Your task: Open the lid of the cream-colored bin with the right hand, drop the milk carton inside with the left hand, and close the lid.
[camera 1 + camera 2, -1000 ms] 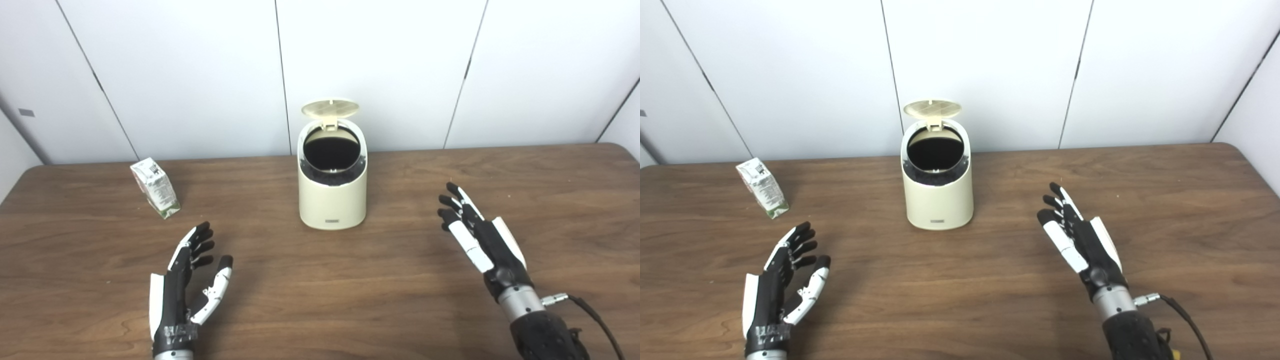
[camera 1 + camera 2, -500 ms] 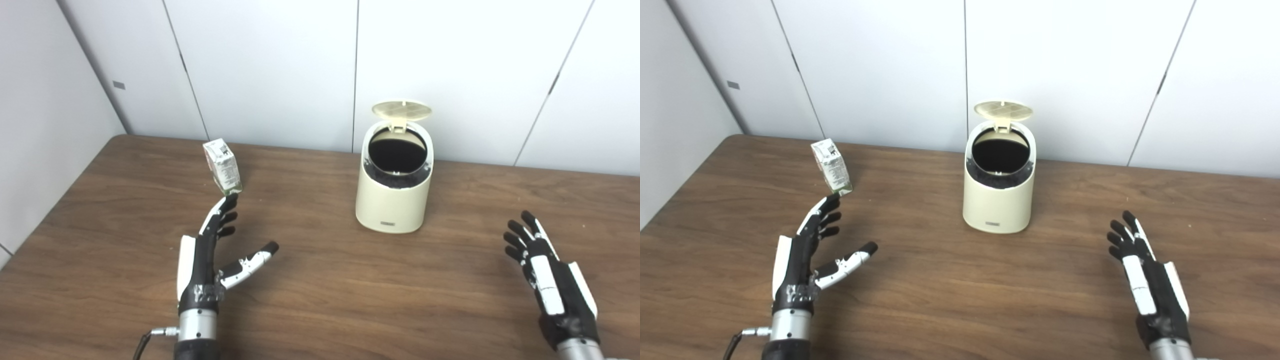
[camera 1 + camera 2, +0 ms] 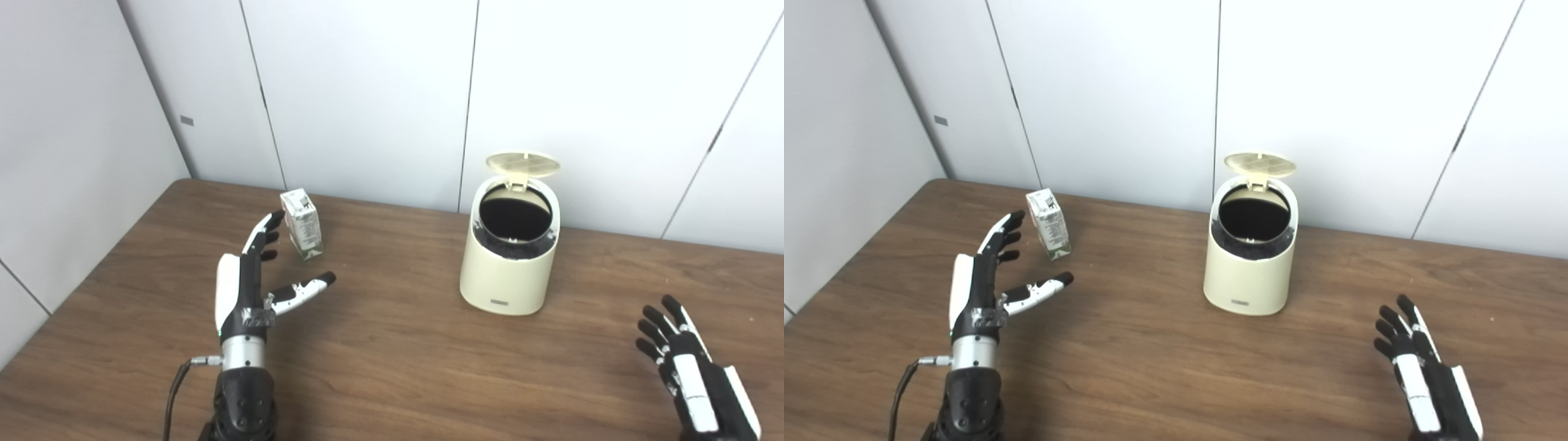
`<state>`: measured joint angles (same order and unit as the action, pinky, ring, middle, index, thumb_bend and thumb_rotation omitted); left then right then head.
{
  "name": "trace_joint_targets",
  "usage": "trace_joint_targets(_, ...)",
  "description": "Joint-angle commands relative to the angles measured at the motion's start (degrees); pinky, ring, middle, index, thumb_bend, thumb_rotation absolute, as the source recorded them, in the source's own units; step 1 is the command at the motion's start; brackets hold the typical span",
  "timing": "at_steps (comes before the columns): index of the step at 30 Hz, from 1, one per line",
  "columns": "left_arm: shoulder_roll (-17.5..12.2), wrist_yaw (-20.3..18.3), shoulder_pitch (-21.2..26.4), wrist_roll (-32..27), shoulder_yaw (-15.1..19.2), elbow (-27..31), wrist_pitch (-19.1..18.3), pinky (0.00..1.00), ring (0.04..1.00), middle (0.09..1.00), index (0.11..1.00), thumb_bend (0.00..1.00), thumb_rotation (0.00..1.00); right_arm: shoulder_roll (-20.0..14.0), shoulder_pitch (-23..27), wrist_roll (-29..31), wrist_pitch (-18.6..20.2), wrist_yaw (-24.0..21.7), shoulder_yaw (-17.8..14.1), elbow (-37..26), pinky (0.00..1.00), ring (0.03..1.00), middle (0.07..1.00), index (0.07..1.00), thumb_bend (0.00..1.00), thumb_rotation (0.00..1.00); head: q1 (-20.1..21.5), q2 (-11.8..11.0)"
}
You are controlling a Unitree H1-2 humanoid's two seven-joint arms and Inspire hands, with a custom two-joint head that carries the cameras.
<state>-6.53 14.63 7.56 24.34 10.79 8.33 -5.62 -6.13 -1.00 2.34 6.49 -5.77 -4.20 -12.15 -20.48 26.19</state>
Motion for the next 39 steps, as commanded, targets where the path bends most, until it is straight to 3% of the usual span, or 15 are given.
trace_joint_targets(1, -1.60, 1.82, 4.24, 2.43, 0.18, -0.24, -0.82, 0.78, 0.854, 0.875, 0.893, 0.87, 0.10, -0.25, 1.08, 0.80, -1.63, 0.22, -0.20, -1.81, 0.87, 0.903, 0.916, 0.958, 0.56, 0.87, -0.24, -0.28)
trace_joint_targets(6, -3.92, 1.98, 9.51, 2.82, 0.05, -4.74, -3.02, 0.85, 0.866, 0.878, 0.892, 0.88, 0.08, -0.60, 1.06, -0.30, -1.44, 0.78, -0.32, -1.88, 0.82, 0.882, 0.900, 0.942, 0.58, 0.87, -0.35, -0.29)
trace_joint_targets(9, -5.18, 1.82, 11.50, 2.31, -0.06, -7.17, -3.05, 0.82, 0.848, 0.870, 0.892, 0.88, 0.07, -0.75, 1.07, -0.72, -1.10, 0.94, -0.26, -2.16, 0.78, 0.874, 0.892, 0.935, 0.60, 0.87, -0.26, -0.28)
trace_joint_targets(13, -7.45, 0.58, 14.47, 1.38, -0.37, -11.49, -4.10, 0.70, 0.835, 0.886, 0.900, 0.89, 0.05, -0.84, 1.00, -1.87, -0.61, 1.49, 0.14, -2.61, 0.79, 0.870, 0.886, 0.927, 0.58, 0.87, -0.09, -0.06)
trace_joint_targets(20, -10.97, -0.86, 17.88, 0.57, -1.79, -18.50, -4.29, 0.74, 0.855, 0.919, 0.925, 0.92, 0.02, -0.78, 0.90, -4.16, 0.37, 2.02, 0.94, -3.26, 0.77, 0.851, 0.869, 0.920, 0.55, 0.89, 0.17, 0.17)
trace_joint_targets(28, -14.95, -0.92, 20.88, 1.38, -4.21, -26.25, -4.41, 0.77, 0.875, 0.917, 0.918, 0.96, 0.01, 0.16, 0.48, -2.24, 1.20, 1.62, 0.90, -4.53, 0.81, 0.873, 0.872, 0.928, 0.53, 0.85, 0.31, 0.65)
trace_joint_targets(35, -16.66, -2.04, 21.99, 0.94, -5.83, -28.69, -5.62, 0.80, 0.890, 0.910, 0.881, 0.94, 0.03, -0.05, 0.05, -2.66, 1.41, 1.49, 1.37, -5.31, 0.83, 0.894, 0.882, 0.939, 0.51, 0.87, 0.32, 1.02)
trace_joint_targets(39, -16.22, -2.30, 22.29, -0.95, -5.50, -28.98, -5.79, 0.64, 0.779, 0.870, 0.806, 0.90, 0.02, -0.10, -0.11, -3.51, 2.38, 1.67, 1.75, -6.24, 0.81, 0.882, 0.882, 0.941, 0.47, 0.88, 0.55, 1.72)
